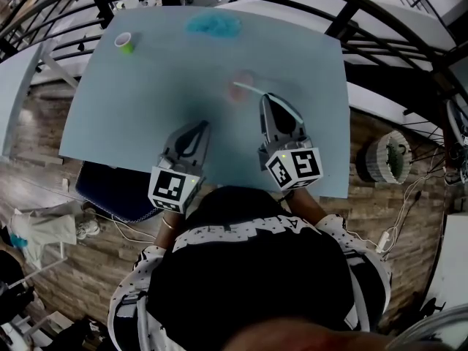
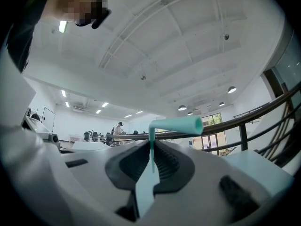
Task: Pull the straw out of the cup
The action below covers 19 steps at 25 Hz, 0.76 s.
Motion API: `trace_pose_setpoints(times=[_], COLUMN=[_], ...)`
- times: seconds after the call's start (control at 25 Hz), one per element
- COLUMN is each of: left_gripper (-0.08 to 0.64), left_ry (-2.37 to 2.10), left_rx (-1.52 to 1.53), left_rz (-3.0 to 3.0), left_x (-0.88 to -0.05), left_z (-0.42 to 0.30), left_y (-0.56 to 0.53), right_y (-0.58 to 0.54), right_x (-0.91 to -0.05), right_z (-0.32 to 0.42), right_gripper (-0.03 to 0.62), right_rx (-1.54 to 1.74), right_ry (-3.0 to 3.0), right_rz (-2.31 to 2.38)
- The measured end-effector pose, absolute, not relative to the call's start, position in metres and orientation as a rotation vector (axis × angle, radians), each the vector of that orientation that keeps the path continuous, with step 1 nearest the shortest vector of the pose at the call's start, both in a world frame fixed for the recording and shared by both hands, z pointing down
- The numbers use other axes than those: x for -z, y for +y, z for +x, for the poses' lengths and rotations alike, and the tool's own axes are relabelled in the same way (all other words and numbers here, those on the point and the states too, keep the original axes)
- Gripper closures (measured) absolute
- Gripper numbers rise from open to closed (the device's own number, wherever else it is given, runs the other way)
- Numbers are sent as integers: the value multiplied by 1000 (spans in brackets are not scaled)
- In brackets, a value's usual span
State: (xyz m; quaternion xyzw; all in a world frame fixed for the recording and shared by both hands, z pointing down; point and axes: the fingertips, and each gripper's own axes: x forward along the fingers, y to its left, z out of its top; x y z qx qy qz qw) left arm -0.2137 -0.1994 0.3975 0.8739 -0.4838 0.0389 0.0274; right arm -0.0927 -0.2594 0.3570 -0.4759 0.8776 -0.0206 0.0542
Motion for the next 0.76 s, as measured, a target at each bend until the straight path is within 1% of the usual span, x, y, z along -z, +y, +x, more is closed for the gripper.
trace_pose_setpoints(times=[0.76], left_gripper=[545], left_ry=[-1507], left_rx=[-120], left_rz=[2684], left_x=[-398], left_z=[-214], left_y=[-196], right_y=[-257], right_x=[-359], right_z=[-91], right_gripper=[560], right_rx=[88], right_ry=[2668], right_rz=[-1437])
